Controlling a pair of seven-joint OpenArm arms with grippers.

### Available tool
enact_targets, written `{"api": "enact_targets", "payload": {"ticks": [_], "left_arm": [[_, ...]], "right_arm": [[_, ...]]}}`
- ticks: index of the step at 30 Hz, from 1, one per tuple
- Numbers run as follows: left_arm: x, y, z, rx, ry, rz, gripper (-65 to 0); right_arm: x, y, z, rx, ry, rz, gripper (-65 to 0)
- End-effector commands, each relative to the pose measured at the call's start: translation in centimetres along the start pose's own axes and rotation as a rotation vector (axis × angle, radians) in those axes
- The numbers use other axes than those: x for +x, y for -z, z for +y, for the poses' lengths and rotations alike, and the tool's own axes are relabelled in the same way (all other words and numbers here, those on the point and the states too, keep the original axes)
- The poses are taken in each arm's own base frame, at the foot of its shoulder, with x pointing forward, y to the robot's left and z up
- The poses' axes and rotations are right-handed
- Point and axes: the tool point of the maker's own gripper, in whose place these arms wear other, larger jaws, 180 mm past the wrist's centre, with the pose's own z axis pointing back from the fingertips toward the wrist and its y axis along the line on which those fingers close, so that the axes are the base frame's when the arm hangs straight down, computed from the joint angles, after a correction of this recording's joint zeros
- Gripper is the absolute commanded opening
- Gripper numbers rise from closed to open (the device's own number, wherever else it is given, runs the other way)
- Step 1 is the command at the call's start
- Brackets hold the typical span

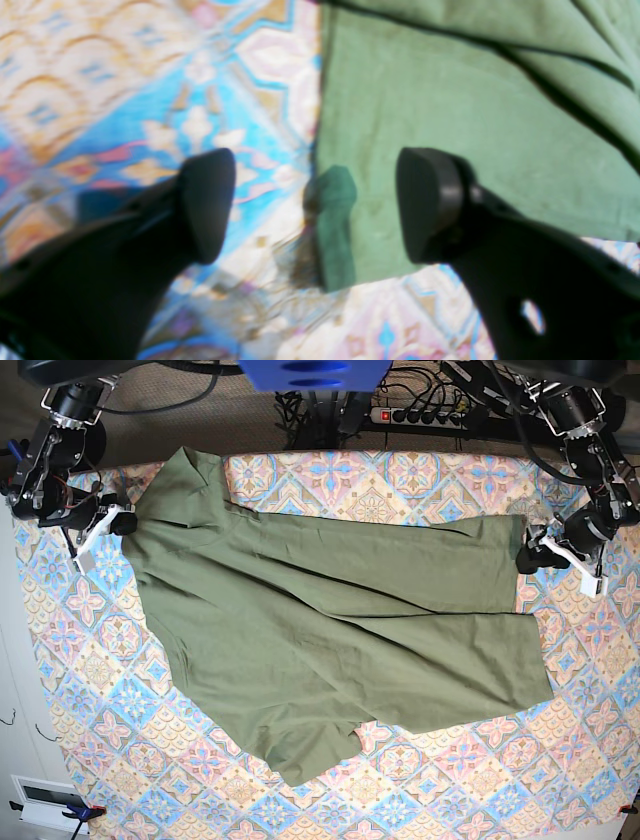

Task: Layout the t-shirt on the table in an organized manner, then fold the t-shirt properly
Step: 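Grasp the shoulder edge with the left gripper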

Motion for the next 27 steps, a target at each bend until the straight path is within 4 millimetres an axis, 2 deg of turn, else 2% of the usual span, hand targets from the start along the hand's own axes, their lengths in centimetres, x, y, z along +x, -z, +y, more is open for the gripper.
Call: {"api": "enact_targets", "payload": {"ticks": [1, 3, 5, 8, 10, 15, 20, 27], "left_arm": [[0.8, 0.1, -0.5, -0.019, 0.014, -0.021, -13.6], [0.1, 0.8, -1.2, -0.037, 0.016, 0.004, -15.8], [-0.4, 1.3, -1.9, -0.055, 0.029, 0.026, -20.9], [-1.0, 2.1, -3.2, -0.089, 0.052, 0.057, -34.4], [-1.1, 2.1, -3.3, -0.095, 0.057, 0.06, -42.6], [-0.7, 1.8, -3.7, -0.122, 0.049, 0.04, -43.3], [-0.6, 0.6, -3.0, -0.137, 0.046, 0.038, -43.3], [-1.0, 0.5, -2.9, -0.135, 0.041, 0.044, -43.2]], "right_arm": [[1.4, -0.9, -0.4, -0.013, -0.02, -0.036, -63.9], [1.4, -0.9, -0.4, -0.013, -0.02, -0.036, -63.9], [1.4, -0.9, -0.4, -0.013, -0.02, -0.036, -63.9], [1.4, -0.9, -0.4, -0.013, -0.021, -0.037, -63.9], [1.4, -0.9, -0.4, -0.013, -0.021, -0.037, -63.9], [1.4, -0.9, -0.4, -0.013, -0.021, -0.037, -63.9], [1.4, -0.9, -0.4, -0.013, -0.021, -0.037, -63.9], [1.6, -0.9, -0.4, -0.013, -0.022, -0.042, -63.9]]}}
